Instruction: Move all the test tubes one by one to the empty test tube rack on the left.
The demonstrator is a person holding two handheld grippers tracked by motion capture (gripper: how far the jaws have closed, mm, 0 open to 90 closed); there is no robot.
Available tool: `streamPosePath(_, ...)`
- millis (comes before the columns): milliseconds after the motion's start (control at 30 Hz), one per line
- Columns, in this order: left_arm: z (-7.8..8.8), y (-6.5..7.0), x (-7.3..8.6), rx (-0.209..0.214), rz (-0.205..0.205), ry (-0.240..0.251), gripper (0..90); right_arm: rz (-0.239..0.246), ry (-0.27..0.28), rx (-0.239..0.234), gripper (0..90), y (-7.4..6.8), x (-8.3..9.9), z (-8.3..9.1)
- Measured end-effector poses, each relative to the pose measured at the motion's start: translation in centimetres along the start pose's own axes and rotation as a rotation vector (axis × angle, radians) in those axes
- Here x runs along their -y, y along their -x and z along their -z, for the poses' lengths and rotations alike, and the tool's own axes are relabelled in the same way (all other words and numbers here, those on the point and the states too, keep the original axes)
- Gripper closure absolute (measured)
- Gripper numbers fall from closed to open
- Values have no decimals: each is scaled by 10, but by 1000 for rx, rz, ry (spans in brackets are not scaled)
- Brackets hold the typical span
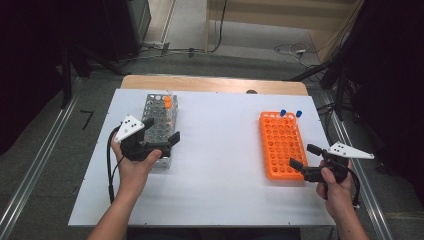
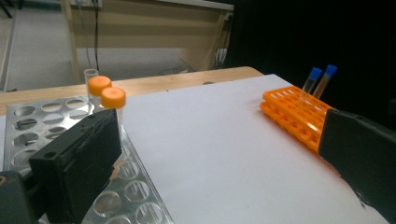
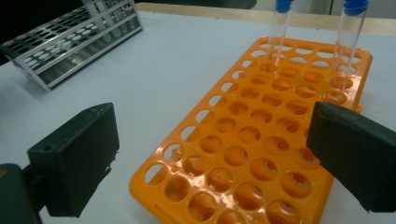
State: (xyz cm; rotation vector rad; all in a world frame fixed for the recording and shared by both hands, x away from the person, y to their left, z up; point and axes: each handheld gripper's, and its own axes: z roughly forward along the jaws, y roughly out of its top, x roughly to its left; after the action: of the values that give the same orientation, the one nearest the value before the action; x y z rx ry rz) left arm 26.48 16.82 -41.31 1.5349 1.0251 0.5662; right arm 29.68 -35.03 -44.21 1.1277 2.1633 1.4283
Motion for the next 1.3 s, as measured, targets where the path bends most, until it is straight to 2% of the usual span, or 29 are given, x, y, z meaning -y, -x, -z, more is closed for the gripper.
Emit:
streamPosePath(200, 12, 11, 14, 41, -11, -8, 0, -13, 5, 33, 53, 18, -8, -12)
streamPosePath(333, 17, 17, 21, 46, -18, -2, 0, -35, 9, 48, 109, 33, -15, -20)
streamPosePath(400, 18, 19, 24, 46, -30, -15, 0, -52, 1, 65, 132, 42, -19, -26)
streamPosePath(567, 19, 20, 29, 57, -25, -24, 0, -92, -11, 91, 213, 58, -24, -40)
streamPosePath(733, 19, 21, 32, 63, -17, -37, 0, -110, -46, 135, 278, 69, -29, -57)
streamPosePath(933, 18, 21, 33, 63, -14, -41, 0, -142, -65, 178, 425, 83, -30, -73)
streamPosePath(1000, 18, 20, 33, 62, -10, -43, 0, -128, -84, 193, 482, 86, -28, -78)
streamPosePath(1133, 17, 20, 34, 61, -9, -43, 0, -98, -79, 221, 569, 86, -28, -83)
streamPosePath(1300, 16, 21, 34, 63, -7, -44, 0, -51, -74, 252, 624, 81, -29, -88)
